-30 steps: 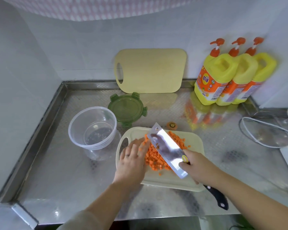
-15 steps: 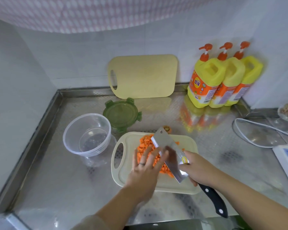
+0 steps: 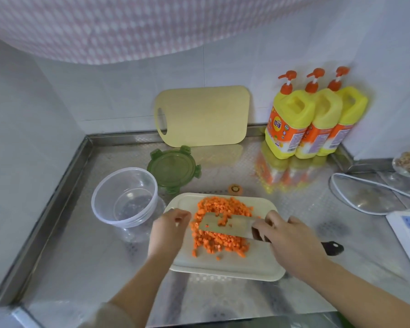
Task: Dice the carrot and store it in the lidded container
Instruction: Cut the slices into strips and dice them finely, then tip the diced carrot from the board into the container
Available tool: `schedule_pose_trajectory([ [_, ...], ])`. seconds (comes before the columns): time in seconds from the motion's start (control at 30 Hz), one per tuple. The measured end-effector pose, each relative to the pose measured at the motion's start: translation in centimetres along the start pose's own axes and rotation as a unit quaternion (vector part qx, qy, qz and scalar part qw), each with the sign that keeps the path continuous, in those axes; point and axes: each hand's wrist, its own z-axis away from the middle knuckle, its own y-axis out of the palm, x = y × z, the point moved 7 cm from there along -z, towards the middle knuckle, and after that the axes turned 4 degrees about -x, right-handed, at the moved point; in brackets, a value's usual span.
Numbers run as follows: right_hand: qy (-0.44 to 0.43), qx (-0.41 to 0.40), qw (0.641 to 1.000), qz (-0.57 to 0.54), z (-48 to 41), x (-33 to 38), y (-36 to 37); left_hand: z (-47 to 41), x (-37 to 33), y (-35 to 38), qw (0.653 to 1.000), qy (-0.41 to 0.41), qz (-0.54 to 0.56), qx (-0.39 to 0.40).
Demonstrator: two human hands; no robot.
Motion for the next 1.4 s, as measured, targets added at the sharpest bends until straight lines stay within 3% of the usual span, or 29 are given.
schedule_pose_trajectory([
  [0.1, -0.033, -0.021, 0.999, 0.037, 0.5, -0.3, 0.5, -0.3, -1.8, -1.4, 0.999, 0.014, 0.034, 0.002],
  [0.23, -0.065, -0.068, 0.995, 0.042, 0.7, 0.0, 0.0, 2.0, -5.0, 3.5, 0.968, 0.061, 0.019, 0.241],
  [0.3, -0.072, -0.087, 0.993, 0.036, 0.9, 0.0, -0.4, 3.1, -5.2, 5.4, 0.951, 0.071, -0.002, 0.3],
  [0.5, -0.082, -0.056, 0.995, 0.028, 1.8, -0.3, 0.0, 2.6, -4.2, 7.0, 0.976, 0.069, -0.021, 0.207],
  [0.67, -0.062, 0.03, 0.997, 0.044, 2.5, -1.5, 1.7, 0.1, -3.6, 6.0, 0.992, 0.07, -0.037, 0.099],
  [0.73, -0.046, 0.032, 0.998, 0.042, 2.4, -1.9, 1.7, -0.3, -3.4, 5.9, 0.992, 0.063, -0.022, 0.112],
  [0.83, -0.052, 0.008, 0.998, 0.036, 2.4, -1.8, 0.9, 0.3, -3.5, 7.5, 0.966, 0.112, -0.129, 0.193],
  [0.97, -0.045, -0.011, 0.998, 0.039, 3.1, -2.3, 0.6, -0.7, -2.2, 6.6, 0.977, 0.073, -0.146, 0.138],
  [1.07, 0.014, -0.036, 0.999, 0.023, 3.3, -3.7, 0.7, -1.3, -1.4, 5.1, 0.99, 0.051, -0.112, 0.073],
  [1.2, 0.19, -0.009, 0.982, -0.018, 4.0, -6.8, 2.8, -0.8, -0.2, 4.3, 0.992, 0.064, -0.109, 0.015],
  [1.3, 0.308, 0.027, 0.95, -0.04, 5.2, -8.6, 5.1, -0.1, 1.6, 4.2, 0.994, 0.046, -0.1, 0.02],
  [1.4, 0.373, 0.065, 0.923, -0.071, 5.5, -8.9, 7.0, 0.5, 2.7, 3.8, 0.995, 0.021, -0.088, 0.032],
])
